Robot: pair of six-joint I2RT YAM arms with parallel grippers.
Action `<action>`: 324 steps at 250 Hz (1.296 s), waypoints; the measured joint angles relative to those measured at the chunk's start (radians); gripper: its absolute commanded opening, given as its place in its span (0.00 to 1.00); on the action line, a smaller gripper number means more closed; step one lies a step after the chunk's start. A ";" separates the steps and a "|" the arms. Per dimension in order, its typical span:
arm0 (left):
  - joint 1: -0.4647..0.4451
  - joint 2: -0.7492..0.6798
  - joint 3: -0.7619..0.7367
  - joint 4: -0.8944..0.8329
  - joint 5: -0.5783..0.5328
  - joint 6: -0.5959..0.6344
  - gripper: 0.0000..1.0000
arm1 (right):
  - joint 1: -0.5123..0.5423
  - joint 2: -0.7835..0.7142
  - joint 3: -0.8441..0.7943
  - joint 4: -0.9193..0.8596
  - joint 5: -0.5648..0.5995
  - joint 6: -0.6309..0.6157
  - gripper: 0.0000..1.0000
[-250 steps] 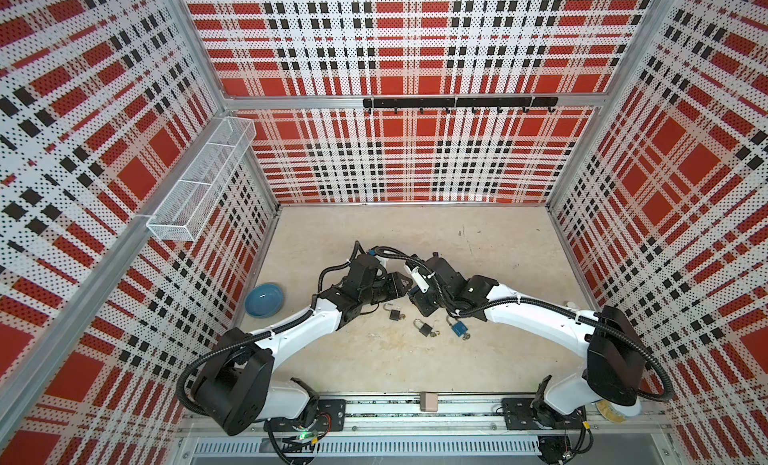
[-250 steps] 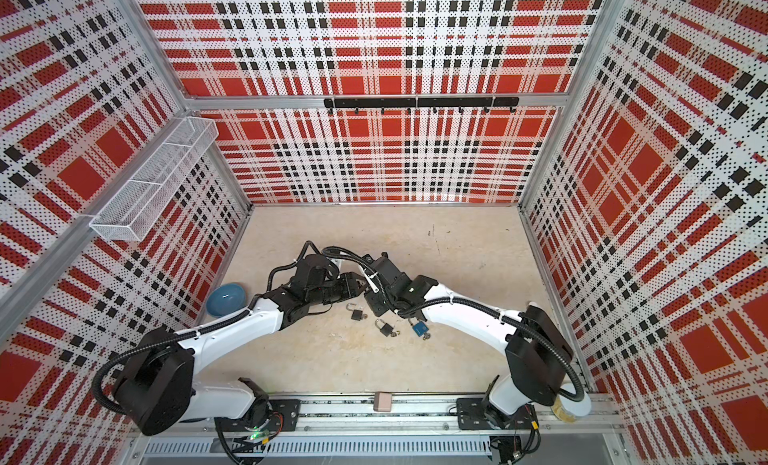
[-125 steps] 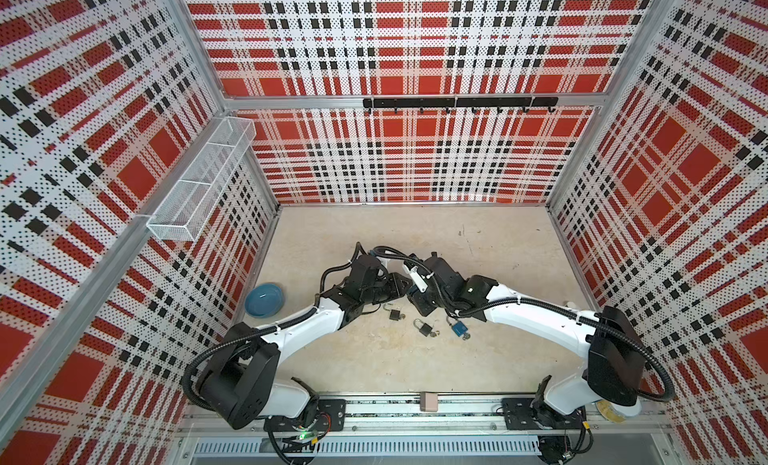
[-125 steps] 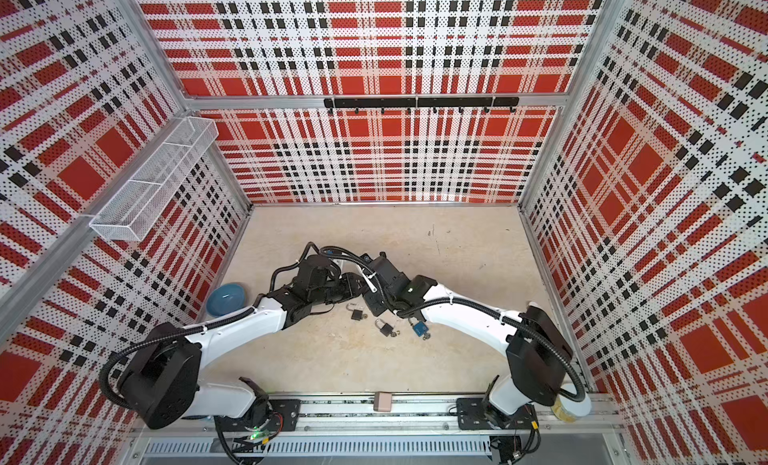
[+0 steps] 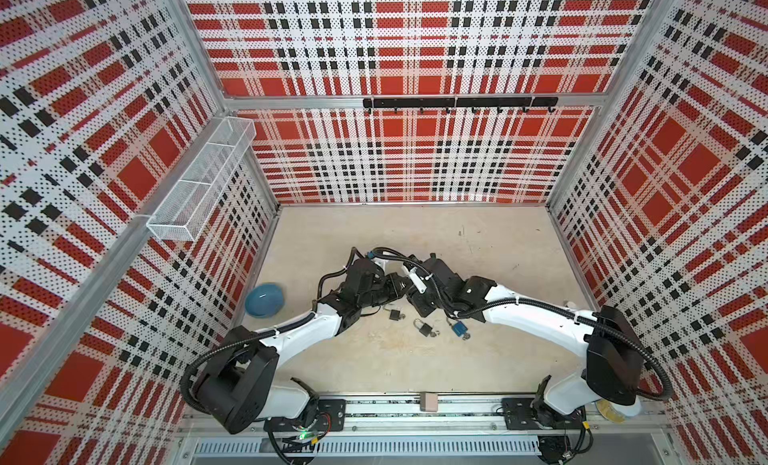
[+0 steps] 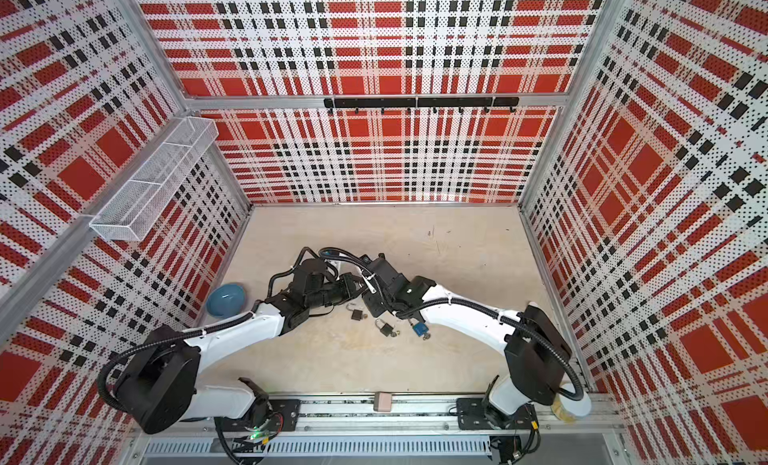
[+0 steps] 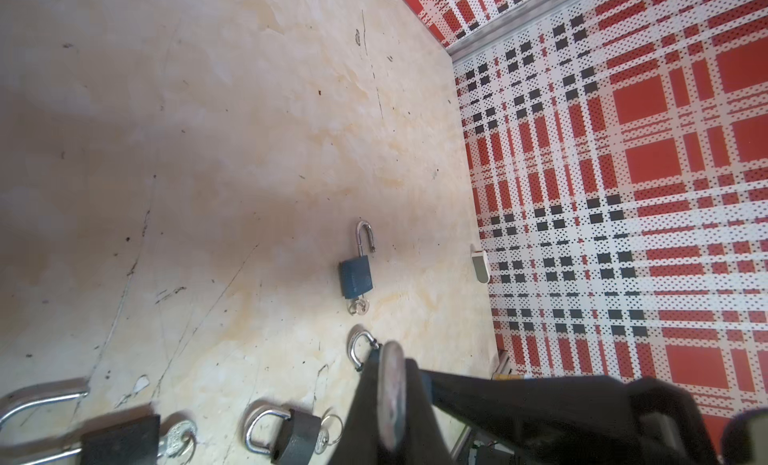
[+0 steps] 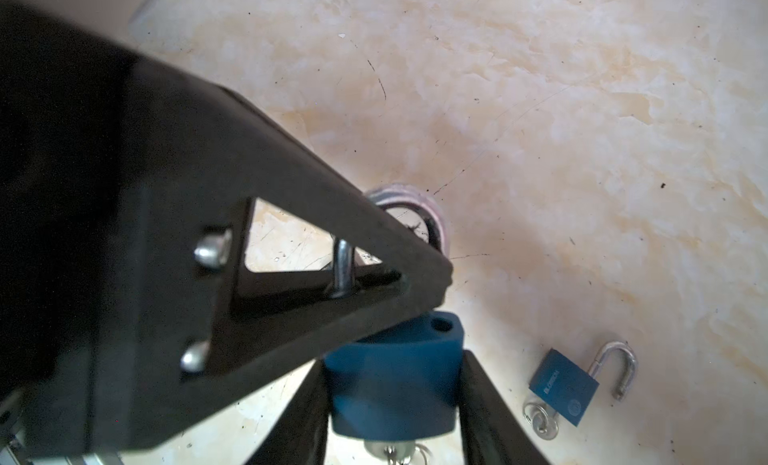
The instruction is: Lock with the key
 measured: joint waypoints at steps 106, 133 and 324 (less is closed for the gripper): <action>-0.047 -0.136 -0.089 0.057 -0.226 -0.165 0.00 | -0.204 -0.400 -0.366 0.433 -0.312 0.169 0.62; -0.072 -0.158 -0.087 0.091 -0.274 -0.210 0.00 | -0.229 -0.408 -0.436 0.537 -0.382 0.211 0.62; -0.193 -0.154 0.032 0.128 -0.415 -0.342 0.00 | -0.125 -0.359 -0.439 0.653 -0.319 0.045 0.57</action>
